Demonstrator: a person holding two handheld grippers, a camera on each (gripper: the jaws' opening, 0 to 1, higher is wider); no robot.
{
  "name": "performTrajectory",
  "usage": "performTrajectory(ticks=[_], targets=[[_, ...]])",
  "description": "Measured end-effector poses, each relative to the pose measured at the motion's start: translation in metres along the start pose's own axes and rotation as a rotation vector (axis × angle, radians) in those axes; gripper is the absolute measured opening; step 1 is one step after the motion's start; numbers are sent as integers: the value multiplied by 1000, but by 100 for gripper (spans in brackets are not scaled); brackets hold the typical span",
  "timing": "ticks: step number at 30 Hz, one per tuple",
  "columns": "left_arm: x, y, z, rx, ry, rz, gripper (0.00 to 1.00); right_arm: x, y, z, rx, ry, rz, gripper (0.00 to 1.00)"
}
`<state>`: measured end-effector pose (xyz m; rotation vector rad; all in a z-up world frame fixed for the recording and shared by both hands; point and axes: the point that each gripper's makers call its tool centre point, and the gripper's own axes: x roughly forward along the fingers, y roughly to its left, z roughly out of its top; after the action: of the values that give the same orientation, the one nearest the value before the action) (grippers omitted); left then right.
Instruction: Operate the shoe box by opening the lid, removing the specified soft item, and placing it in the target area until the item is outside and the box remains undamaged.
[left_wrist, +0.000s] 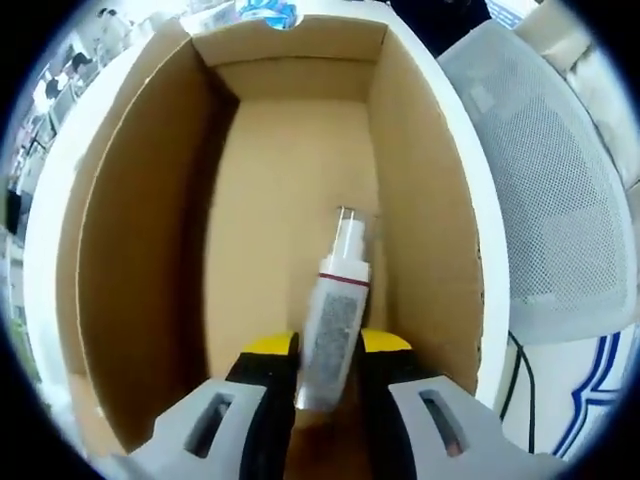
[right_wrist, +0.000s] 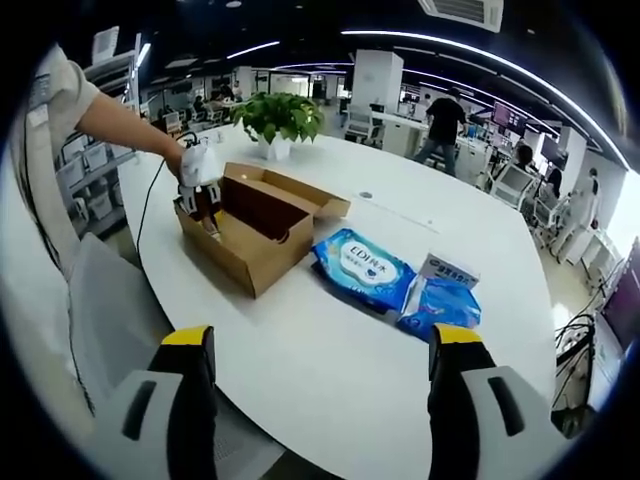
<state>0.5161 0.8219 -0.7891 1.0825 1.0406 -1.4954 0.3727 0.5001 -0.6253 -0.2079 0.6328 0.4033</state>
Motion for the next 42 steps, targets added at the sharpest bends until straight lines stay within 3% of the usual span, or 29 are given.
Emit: performTrajectory(ticks=[8,14,22,42], targets=[[-2,0,0,-31,-5,12,19,0,0,2,12,-16,3,83],[-8,2,0,-100,-16,13,18,0,0,6,21,-34,7,82],[-19,6,2,-160,-64,49,18,1,4,11,18,-55,22,82],[-47,-2,22,-188,-163,118,17,7,20,27,-32,-105,82,78]])
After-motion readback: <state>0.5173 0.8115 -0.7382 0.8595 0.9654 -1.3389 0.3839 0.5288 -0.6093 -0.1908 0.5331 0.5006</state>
